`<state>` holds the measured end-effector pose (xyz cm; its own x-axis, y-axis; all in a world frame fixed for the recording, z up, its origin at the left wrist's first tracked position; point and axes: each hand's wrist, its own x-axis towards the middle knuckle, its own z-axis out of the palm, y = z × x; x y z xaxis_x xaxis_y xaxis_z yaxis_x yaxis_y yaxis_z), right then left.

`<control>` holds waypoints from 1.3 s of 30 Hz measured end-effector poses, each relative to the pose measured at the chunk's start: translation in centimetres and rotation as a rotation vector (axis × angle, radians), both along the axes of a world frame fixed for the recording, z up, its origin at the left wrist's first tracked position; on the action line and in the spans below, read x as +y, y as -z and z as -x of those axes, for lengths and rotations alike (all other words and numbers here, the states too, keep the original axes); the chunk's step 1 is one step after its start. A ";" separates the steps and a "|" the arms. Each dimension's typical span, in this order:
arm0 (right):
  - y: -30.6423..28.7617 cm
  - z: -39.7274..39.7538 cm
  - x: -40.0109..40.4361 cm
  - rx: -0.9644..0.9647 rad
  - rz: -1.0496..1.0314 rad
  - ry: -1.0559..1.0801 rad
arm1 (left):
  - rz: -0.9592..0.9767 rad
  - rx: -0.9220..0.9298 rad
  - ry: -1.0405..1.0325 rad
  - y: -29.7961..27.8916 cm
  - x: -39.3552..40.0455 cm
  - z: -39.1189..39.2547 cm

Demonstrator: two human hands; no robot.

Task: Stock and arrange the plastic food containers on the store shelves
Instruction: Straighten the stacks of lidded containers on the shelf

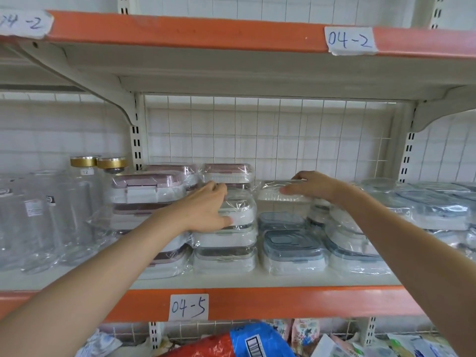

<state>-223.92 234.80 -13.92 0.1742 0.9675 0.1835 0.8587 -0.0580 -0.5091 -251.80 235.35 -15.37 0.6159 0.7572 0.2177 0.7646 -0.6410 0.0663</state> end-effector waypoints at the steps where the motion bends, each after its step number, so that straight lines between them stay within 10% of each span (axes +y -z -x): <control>1: 0.1 -0.2 0.1 0.029 -0.007 -0.004 | -0.003 0.002 0.002 0.0 0.0 0.0; 24: -1.4 -1.0 -1.0 0.754 0.026 -0.375 | 0.003 -0.170 0.001 -1.4 0.6 -1.1; 30: -2.7 4.5 -1.2 0.260 -0.156 -0.441 | -0.148 -0.455 0.040 -3.6 -0.1 -0.9; 39: -2.1 9.8 0.7 0.114 0.060 -0.497 | -0.131 -0.177 -0.015 -2.9 0.4 0.7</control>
<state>-233.69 235.54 -11.86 -0.2934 0.9469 0.1315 0.7291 0.3107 -0.6098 -252.47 235.73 -12.47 0.5485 0.7238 0.4186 0.7578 -0.6420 0.1170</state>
